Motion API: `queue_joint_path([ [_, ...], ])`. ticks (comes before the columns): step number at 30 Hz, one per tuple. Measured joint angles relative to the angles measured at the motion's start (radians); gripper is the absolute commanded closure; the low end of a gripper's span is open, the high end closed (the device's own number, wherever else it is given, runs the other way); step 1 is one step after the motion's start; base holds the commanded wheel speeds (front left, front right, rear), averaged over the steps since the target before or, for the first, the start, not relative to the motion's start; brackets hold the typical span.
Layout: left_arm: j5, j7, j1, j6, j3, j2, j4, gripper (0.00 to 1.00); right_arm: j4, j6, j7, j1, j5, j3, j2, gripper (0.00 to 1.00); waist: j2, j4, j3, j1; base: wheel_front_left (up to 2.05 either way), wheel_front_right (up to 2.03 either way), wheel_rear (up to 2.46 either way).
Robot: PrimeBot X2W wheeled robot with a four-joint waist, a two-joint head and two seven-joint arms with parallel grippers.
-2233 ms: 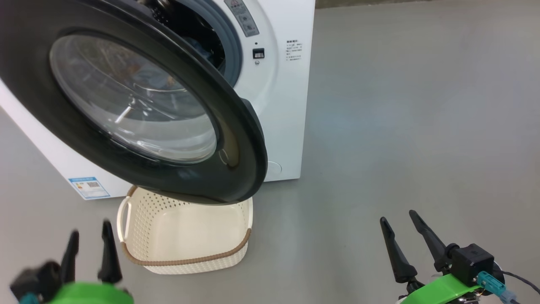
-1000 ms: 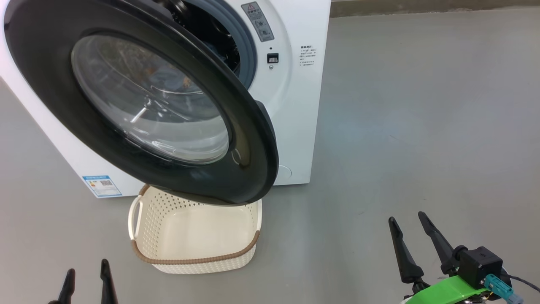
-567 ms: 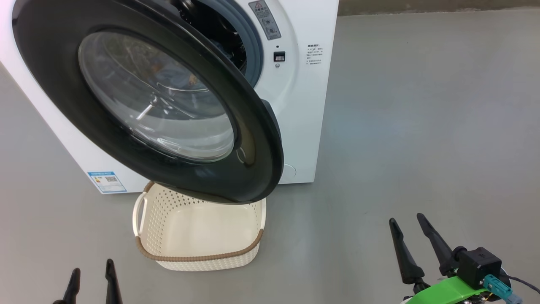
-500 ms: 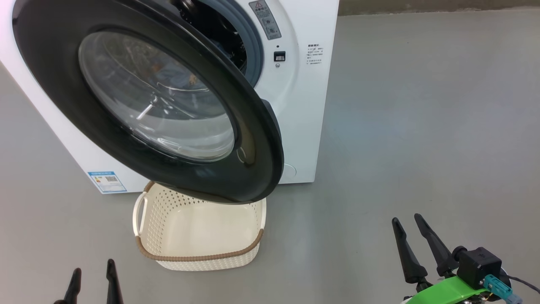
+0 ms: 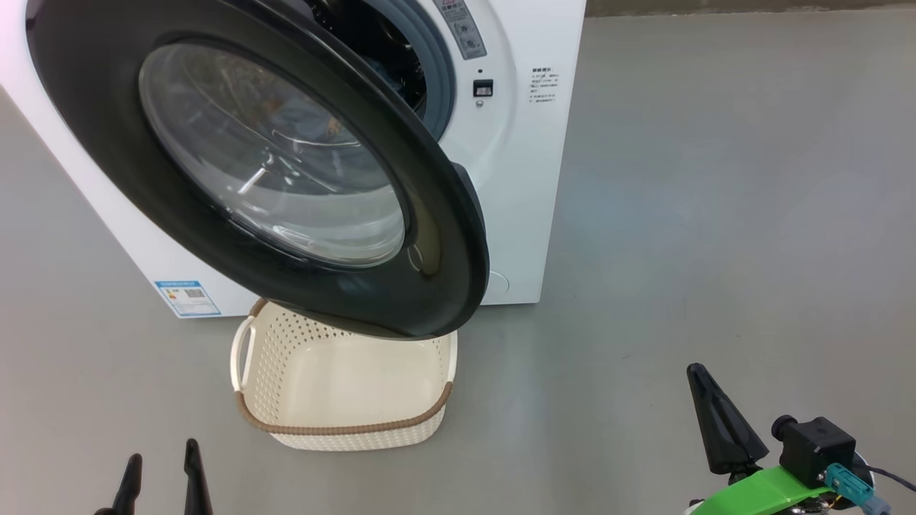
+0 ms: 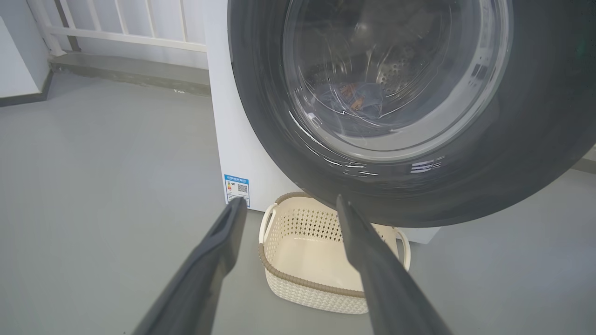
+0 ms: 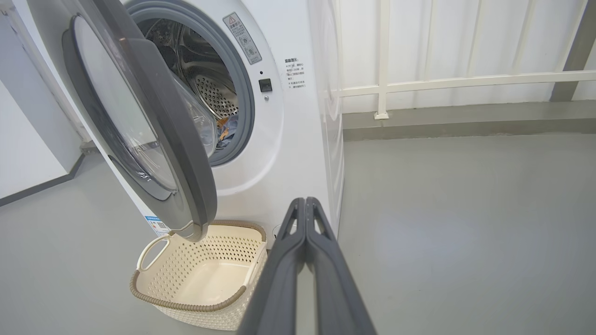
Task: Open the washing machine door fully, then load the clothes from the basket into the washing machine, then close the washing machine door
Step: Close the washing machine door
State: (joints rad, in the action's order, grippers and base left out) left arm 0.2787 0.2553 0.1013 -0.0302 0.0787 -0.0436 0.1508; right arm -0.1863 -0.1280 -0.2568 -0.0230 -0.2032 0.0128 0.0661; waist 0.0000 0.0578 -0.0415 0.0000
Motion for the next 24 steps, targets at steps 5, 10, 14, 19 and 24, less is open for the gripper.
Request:
queue_joint_path([
  [5,0.002,0.000,0.000,0.001,-0.001,0.000,-0.002,0.00,-0.006,0.000,0.000,-0.015,-0.001,-0.029,-0.001,1.00,0.0000,0.007,-0.004,0.0000,0.00,0.00,0.00],
  [10,0.008,0.000,0.000,0.009,-0.006,0.000,-0.003,0.00,0.036,0.000,0.000,-0.070,-0.016,-0.067,0.000,1.00,0.0000,0.015,-0.009,-0.0001,0.00,0.00,0.00],
  [14,0.027,0.000,0.000,0.017,-0.015,0.000,-0.007,0.00,0.147,0.000,0.000,-0.173,-0.033,-0.074,0.001,1.00,0.0000,0.025,-0.022,0.0000,0.00,0.00,0.00],
  [19,0.040,0.000,-0.003,0.022,-0.038,0.000,-0.008,0.00,0.258,0.000,0.000,-0.322,-0.068,0.002,0.003,1.00,0.0000,0.045,-0.039,0.0000,0.00,0.00,0.00],
  [24,0.054,0.000,-0.016,0.027,-0.058,0.001,-0.008,0.00,0.284,0.000,0.000,-0.403,-0.090,0.161,0.008,1.00,0.0000,0.070,-0.050,0.0000,0.00,0.00,0.00],
])
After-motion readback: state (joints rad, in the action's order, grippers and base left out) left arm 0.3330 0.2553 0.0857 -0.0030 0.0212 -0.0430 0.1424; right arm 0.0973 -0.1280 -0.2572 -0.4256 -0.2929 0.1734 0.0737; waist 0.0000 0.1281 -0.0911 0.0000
